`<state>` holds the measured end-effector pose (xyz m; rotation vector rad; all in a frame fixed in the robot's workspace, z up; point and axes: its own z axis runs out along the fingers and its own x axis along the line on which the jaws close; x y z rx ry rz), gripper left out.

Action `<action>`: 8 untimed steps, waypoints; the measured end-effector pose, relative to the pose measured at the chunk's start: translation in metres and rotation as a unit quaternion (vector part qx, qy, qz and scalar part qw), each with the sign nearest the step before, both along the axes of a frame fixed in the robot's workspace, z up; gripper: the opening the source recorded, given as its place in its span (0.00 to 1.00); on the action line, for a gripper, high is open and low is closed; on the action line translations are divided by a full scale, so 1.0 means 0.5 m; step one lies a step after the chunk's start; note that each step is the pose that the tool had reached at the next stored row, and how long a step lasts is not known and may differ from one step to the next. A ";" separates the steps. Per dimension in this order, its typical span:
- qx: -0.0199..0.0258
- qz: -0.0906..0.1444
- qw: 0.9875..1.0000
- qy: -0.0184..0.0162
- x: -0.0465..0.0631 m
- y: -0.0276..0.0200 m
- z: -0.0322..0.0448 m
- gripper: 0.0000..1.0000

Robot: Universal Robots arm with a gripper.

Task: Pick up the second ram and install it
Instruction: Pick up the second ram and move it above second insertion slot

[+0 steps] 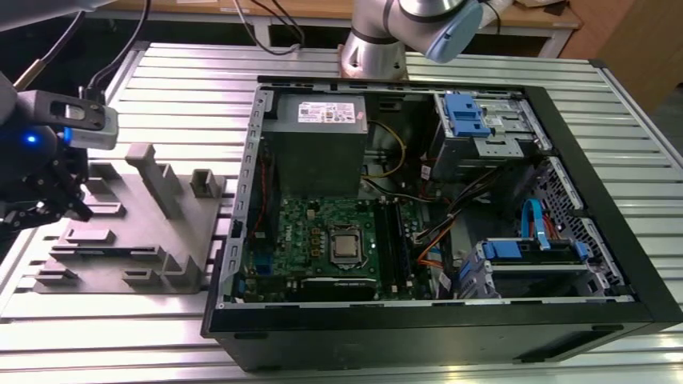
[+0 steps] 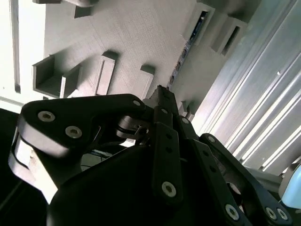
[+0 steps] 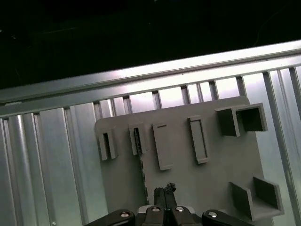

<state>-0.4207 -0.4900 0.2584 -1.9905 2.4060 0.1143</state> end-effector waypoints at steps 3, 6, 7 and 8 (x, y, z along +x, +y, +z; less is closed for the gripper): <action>-0.001 0.018 1.000 0.003 0.000 0.0000 -0.004 0.07; -0.001 0.030 1.000 0.005 0.000 -0.0001 -0.006 0.07; -0.001 0.031 1.000 0.005 0.000 -0.0001 -0.006 0.07; -0.001 0.031 0.999 0.005 0.000 -0.0002 -0.006 0.07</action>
